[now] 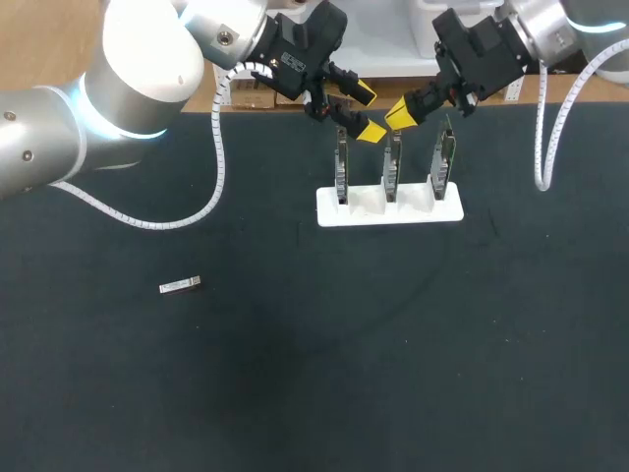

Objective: Pick up the optical module with the left hand, and insert it into the network port with the right hand.

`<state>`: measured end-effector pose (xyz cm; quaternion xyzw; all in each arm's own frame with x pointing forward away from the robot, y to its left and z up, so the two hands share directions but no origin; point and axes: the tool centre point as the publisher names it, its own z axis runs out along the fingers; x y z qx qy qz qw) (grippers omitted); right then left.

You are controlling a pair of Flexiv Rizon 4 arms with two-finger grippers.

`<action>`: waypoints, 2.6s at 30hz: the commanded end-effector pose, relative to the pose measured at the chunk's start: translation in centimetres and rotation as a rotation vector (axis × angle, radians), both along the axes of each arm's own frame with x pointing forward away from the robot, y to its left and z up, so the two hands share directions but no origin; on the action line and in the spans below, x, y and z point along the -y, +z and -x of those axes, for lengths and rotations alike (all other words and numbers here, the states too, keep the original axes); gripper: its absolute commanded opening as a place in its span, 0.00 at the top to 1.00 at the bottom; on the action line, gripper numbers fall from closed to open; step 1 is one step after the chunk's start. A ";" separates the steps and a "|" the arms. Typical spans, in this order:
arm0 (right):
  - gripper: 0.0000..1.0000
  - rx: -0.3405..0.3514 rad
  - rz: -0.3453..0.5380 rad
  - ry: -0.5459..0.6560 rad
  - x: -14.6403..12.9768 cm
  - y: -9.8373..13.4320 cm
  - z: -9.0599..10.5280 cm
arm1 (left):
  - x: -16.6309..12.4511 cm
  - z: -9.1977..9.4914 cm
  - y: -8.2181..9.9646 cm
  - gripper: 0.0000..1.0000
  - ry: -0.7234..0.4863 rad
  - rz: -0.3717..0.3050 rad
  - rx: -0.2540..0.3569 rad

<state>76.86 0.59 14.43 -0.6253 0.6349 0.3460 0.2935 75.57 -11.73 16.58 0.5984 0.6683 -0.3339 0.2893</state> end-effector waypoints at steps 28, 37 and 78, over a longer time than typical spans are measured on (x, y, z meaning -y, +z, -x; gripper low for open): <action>1.00 0.005 -0.080 -0.068 7.6 4.8 0.6 | 0.0 -0.1 0.0 0.00 -0.002 -0.003 -0.001; 1.00 -0.026 -0.069 -0.058 9.5 4.3 1.4 | 0.0 -0.1 0.0 0.00 -0.002 -0.003 -0.001; 1.00 -0.101 -0.032 -0.004 10.6 1.4 0.1 | 0.0 -0.1 0.0 0.00 -0.002 -0.003 -0.001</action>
